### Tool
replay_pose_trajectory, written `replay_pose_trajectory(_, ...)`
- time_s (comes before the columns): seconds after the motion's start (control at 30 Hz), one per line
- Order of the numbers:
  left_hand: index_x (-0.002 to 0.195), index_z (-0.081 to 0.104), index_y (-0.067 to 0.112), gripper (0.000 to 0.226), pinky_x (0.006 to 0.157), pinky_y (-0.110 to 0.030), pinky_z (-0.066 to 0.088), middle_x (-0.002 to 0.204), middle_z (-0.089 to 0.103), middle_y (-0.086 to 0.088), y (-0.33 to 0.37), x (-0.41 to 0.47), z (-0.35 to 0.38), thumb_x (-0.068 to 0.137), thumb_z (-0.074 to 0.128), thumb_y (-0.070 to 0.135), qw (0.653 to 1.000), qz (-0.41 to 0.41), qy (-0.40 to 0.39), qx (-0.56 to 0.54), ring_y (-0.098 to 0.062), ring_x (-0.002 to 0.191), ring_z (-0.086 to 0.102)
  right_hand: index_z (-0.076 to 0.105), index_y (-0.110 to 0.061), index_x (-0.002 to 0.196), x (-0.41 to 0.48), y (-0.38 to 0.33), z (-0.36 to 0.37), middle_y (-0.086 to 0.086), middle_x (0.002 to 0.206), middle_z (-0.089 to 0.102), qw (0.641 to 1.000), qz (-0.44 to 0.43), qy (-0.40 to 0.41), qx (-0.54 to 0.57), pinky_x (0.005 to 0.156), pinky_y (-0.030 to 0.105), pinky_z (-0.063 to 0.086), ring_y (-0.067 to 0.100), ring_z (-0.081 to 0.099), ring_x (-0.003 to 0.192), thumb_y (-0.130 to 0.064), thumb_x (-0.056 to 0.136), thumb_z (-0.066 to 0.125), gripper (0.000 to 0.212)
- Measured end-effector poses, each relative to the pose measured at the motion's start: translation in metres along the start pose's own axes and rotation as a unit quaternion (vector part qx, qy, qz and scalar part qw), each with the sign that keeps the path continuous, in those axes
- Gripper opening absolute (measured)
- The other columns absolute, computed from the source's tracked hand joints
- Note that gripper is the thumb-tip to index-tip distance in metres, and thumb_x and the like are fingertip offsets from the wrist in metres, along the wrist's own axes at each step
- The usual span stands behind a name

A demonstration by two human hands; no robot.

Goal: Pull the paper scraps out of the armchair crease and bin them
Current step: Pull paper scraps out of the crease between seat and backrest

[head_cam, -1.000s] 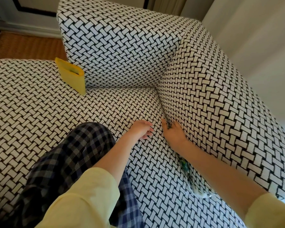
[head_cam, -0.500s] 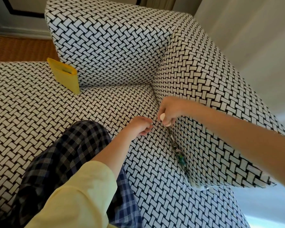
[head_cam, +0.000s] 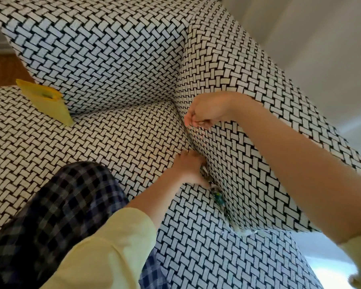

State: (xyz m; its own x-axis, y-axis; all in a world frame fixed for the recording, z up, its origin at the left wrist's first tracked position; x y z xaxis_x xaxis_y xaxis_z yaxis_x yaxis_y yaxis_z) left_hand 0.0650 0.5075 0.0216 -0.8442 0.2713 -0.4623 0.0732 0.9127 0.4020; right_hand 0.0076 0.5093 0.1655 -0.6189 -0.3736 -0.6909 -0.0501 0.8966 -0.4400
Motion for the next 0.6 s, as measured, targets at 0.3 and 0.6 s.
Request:
replay_pose_trajectory(0.3, 0.129, 0.051, 0.026, 0.076, 0.110, -0.046, 0.022, 0.140, 0.038, -0.003, 0.009, 0.006, 0.007, 0.065, 0.067, 0.064, 0.996, -0.017, 0.074, 0.043, -0.027, 0.130, 0.030, 0.048, -0.014, 0.070, 0.019, 0.005, 0.006, -0.006, 0.044, 0.034, 0.995, 0.039, -0.006, -0.087, 0.032, 0.013, 0.017, 0.004, 0.023, 0.029, -0.009, 0.093, 0.036, 0.026)
replay_pose_trajectory(0.6, 0.117, 0.058, 0.013, 0.035, 0.094, -0.034, 0.039, 0.124, 0.054, -0.006, 0.021, -0.015, -0.010, 0.090, 0.053, 0.035, 0.995, 0.014, 0.097, 0.016, -0.024, 0.115, 0.050, 0.049, -0.011, 0.073, 0.028, 0.003, 0.059, 0.001, 0.062, 0.040, 0.985, 0.016, -0.015, -0.170, 0.045, 0.019, 0.029, 0.011, 0.032, 0.049, -0.011, 0.096, 0.036, 0.026)
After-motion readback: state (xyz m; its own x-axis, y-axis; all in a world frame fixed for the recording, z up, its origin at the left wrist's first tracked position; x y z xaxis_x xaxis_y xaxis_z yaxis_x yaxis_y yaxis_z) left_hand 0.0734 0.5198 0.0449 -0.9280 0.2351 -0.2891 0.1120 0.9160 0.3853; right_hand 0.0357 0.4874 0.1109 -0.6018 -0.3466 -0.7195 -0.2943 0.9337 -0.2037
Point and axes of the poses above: each hand's wrist, its own x-axis towards the middle knuckle, its own z-axis out of the palm, y = z × x, the point moved 6 cm from there along x, towards the middle knuckle
